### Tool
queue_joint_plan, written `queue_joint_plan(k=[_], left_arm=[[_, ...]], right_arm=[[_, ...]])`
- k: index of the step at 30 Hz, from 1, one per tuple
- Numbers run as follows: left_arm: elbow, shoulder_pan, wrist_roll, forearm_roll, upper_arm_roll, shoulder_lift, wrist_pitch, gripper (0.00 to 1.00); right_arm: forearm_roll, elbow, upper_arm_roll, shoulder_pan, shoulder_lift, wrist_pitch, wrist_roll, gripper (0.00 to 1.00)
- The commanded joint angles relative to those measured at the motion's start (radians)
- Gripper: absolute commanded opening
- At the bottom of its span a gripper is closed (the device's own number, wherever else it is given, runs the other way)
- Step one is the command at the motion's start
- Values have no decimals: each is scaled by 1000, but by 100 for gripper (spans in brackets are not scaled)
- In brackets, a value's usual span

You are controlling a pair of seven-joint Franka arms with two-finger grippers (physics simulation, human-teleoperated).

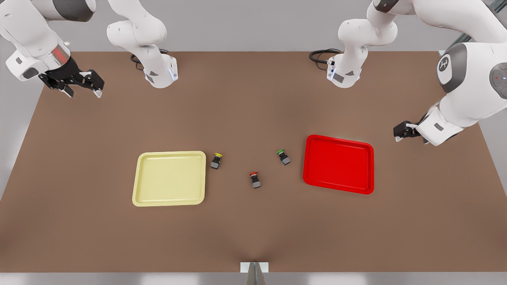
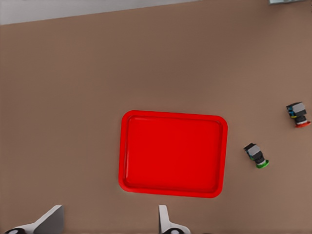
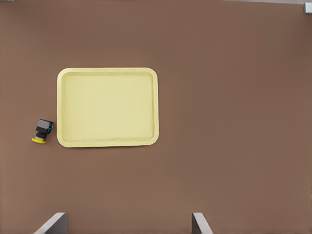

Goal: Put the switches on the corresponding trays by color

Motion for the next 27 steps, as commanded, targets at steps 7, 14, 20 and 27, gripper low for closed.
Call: queue_joint_plan(k=[7,14,20,27], left_arm=[[17,-143,-342,38,-97,135,53,100],[73,-359,-986,72,-172,458,513,100],[439,-543,-1278,173,-137,790,558,94],[339,-537,-1178,201,-150,801,581,95]], right_arm=[[71,37,146,14,67,8,283,100],[138,78,410,15,411,307,584,100],[44,97,414,98,580,411,614,100],[44,14,413,137,650,610,787,100]])
